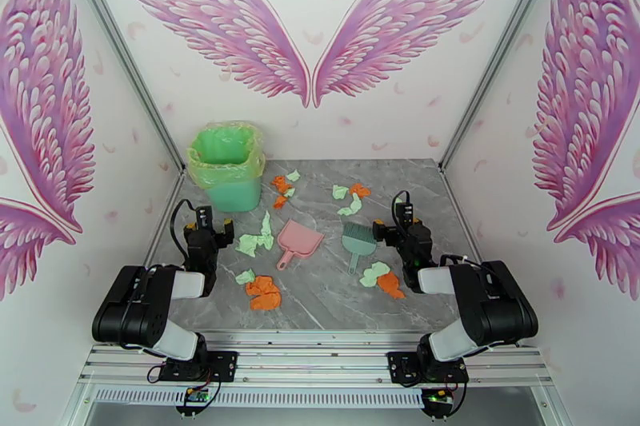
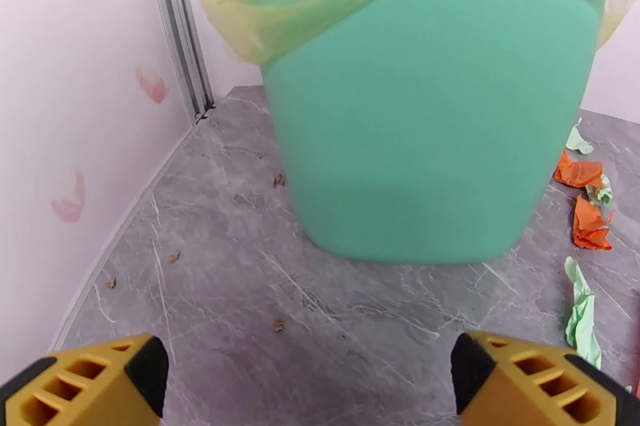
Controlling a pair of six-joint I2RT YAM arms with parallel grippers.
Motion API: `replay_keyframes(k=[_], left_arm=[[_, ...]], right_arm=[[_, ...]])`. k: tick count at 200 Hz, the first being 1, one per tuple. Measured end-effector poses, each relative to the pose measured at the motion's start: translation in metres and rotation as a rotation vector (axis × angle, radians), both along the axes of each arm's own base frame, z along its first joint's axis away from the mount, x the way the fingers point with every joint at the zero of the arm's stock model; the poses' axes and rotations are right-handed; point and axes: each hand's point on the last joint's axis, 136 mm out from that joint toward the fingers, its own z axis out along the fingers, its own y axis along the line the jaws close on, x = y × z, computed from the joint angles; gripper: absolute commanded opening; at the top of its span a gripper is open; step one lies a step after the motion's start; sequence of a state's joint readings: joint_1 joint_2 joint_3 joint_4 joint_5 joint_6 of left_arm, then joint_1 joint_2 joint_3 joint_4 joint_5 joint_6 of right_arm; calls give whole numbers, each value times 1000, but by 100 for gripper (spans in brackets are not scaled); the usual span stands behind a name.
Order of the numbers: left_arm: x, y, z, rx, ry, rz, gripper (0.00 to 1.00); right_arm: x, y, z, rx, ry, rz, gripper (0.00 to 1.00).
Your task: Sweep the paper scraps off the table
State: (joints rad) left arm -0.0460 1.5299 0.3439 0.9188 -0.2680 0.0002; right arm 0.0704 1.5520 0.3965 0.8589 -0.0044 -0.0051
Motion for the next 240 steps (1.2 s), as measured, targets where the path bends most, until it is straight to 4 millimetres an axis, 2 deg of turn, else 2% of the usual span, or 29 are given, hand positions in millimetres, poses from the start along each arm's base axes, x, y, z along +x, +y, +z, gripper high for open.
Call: replay_keyframes(k=[240], left_arm=[[1,-2,0,-4,-1,-12,99]], right_arm=[[0,0,0,0,0,0,99]])
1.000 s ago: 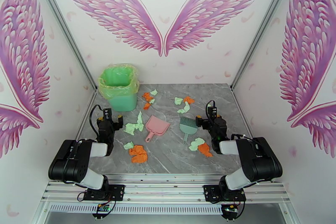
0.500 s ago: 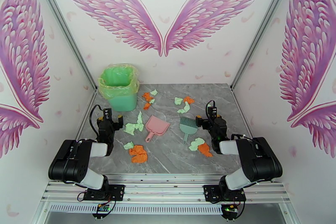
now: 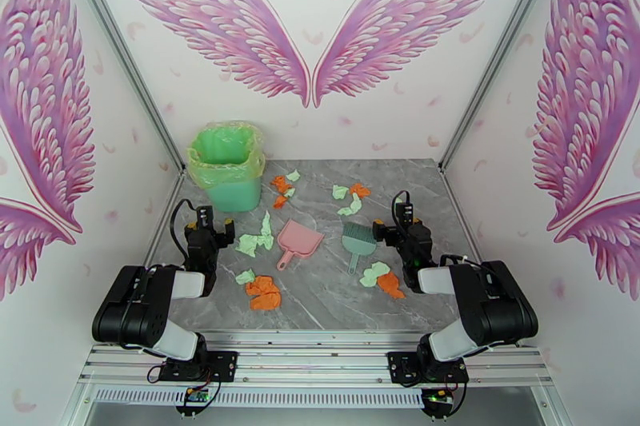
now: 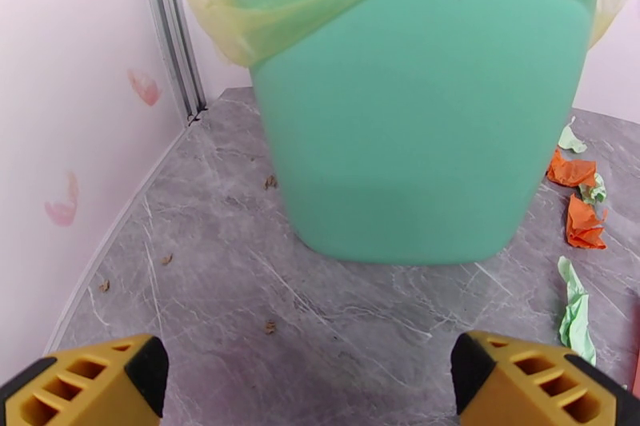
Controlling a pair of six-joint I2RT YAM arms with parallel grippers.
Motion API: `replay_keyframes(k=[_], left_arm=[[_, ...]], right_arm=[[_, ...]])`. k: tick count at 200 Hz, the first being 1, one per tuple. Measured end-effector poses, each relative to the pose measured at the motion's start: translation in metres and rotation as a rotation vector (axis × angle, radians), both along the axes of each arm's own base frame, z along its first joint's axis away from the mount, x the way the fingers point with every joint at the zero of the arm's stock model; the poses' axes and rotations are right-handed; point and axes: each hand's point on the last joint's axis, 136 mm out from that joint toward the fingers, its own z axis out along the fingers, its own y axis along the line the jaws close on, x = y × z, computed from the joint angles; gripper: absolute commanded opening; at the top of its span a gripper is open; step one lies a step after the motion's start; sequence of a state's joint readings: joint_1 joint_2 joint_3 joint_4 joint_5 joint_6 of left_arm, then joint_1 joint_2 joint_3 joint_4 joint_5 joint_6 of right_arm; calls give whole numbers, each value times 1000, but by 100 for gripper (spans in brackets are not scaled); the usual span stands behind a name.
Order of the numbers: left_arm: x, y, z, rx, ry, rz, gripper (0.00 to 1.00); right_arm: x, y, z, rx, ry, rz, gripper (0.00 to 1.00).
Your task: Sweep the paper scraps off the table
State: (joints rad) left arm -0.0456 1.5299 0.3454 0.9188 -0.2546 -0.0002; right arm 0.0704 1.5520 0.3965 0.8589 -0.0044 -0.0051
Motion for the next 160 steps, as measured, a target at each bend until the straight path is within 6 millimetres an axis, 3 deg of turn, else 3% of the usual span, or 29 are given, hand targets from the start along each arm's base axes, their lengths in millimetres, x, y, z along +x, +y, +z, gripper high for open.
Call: replay_keyframes(k=[77,102,116,142,160], left_arm=[[3,4,3,-12,-8,-13,99],[4,2,3,-14,-7,-21,99],[4,2,3,-14,-7,-24,99],[4,2,3,-15,-6,-19,99],[2,7,2,-12,13,11,99]], right_arm=[[0,0,0,0,0,0,99],[-4,-8,2,-5,56,-48,99],[-2,-15,28,23,62,-102,99],[6,-19,108,172,-18,-163,99],[5,-9,130,257,-6,-127,99]])
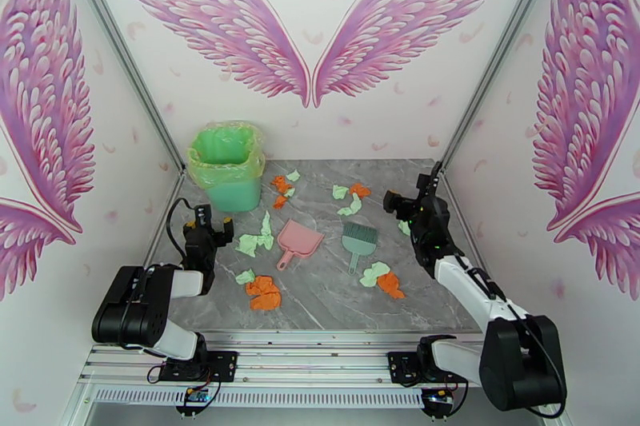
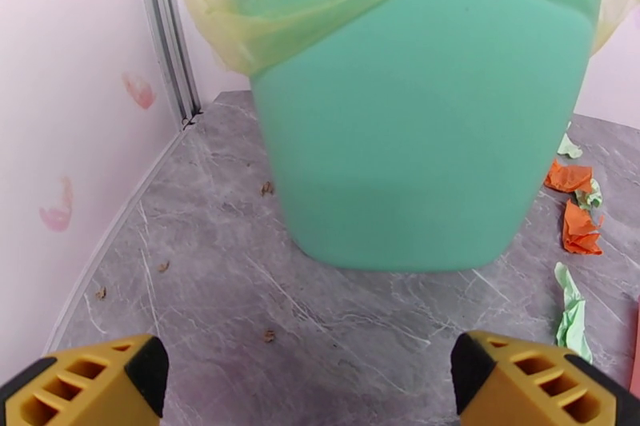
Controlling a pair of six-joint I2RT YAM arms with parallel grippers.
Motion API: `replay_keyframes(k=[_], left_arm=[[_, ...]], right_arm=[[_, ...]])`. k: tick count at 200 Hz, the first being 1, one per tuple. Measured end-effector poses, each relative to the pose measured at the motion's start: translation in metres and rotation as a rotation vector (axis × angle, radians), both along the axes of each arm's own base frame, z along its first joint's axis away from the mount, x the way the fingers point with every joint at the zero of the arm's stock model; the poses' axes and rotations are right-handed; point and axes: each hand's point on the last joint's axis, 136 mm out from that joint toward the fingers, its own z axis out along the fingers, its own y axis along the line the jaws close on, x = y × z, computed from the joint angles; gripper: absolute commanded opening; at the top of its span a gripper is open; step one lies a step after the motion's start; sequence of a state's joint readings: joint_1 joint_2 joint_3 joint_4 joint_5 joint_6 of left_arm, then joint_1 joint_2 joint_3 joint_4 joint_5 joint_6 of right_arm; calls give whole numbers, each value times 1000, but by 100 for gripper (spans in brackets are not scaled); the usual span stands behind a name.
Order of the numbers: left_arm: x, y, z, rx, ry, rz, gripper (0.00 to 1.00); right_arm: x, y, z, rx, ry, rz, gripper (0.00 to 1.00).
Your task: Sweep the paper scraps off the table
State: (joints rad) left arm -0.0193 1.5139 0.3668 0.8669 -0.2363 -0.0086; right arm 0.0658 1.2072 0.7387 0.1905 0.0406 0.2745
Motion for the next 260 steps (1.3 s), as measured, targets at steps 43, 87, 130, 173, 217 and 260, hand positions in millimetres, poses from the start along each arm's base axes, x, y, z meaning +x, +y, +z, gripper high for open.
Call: replay_keyframes(k=[43,87,130,173,217,260], left_arm=[[-14,4,53,1,-86,72,99],[-35,-6,107,-114,-164,72,99],[-40,-82,109,-171,-70,-190,99],[-48,-118,100,-237,25,-315,99],[-62,-140,83,-214,110,-364,99],[-66,-143,76,-218,140,-352,99]], right_arm=[[-29,28,-44,93,314,73,99],[-77,67,-54,75,520,148,92],[-113,110,-74,14,674,212,88],[-131,140,-126,-50,852,206,81],[-131,154,-162,-48,932,152,79],[-124,152,-184,-54,958,88,79]])
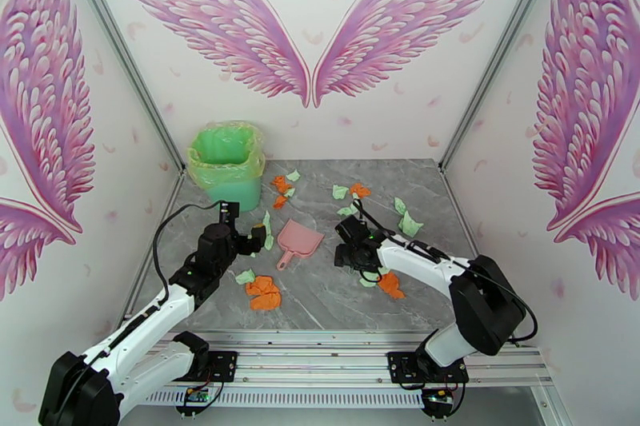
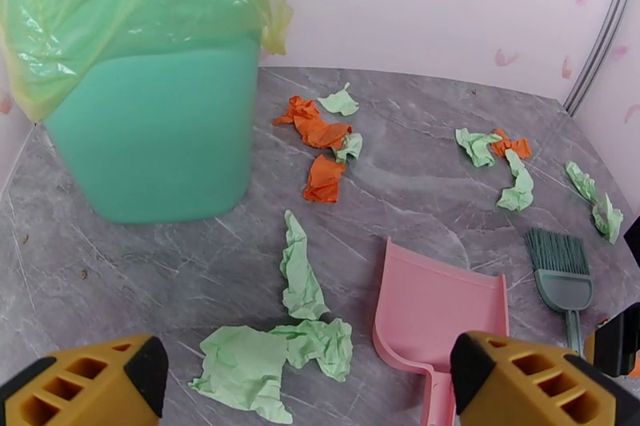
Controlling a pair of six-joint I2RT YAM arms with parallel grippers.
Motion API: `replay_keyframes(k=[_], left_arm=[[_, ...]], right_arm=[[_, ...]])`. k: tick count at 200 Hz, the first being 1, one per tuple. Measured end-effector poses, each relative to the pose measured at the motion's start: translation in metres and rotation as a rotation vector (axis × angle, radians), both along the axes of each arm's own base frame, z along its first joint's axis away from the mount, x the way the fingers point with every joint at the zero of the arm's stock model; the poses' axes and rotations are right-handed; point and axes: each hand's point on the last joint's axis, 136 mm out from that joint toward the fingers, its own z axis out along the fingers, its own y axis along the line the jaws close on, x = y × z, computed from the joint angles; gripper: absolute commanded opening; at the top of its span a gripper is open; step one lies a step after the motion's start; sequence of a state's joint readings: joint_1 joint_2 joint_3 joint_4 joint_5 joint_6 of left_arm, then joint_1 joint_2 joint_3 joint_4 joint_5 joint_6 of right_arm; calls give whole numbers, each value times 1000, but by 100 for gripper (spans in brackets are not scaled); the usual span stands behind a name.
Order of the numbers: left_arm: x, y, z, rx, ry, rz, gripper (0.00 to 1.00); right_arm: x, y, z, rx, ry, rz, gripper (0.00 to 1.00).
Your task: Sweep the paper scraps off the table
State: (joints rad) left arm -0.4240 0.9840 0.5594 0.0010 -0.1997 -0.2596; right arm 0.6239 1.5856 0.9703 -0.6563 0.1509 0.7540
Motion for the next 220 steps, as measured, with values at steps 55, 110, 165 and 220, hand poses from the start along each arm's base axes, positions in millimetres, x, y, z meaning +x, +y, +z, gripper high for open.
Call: replay_keyframes(k=[55,110,165,220], left_arm=[[-1,0,-4,-11,16,7,99],[-2,-1,-5,-12,21,3,98],[-4,-8,-9,-18,37,-29,87],[-6,-15,-8,-25,73,-55,86]], right_arm=[[6,3,-33,-32,49,-29,75],[15,4,-33,-31,10,-43,60],[21,7,-35,-21,-8,-45,50],[22,4,-37,-26,-16,-48,44]])
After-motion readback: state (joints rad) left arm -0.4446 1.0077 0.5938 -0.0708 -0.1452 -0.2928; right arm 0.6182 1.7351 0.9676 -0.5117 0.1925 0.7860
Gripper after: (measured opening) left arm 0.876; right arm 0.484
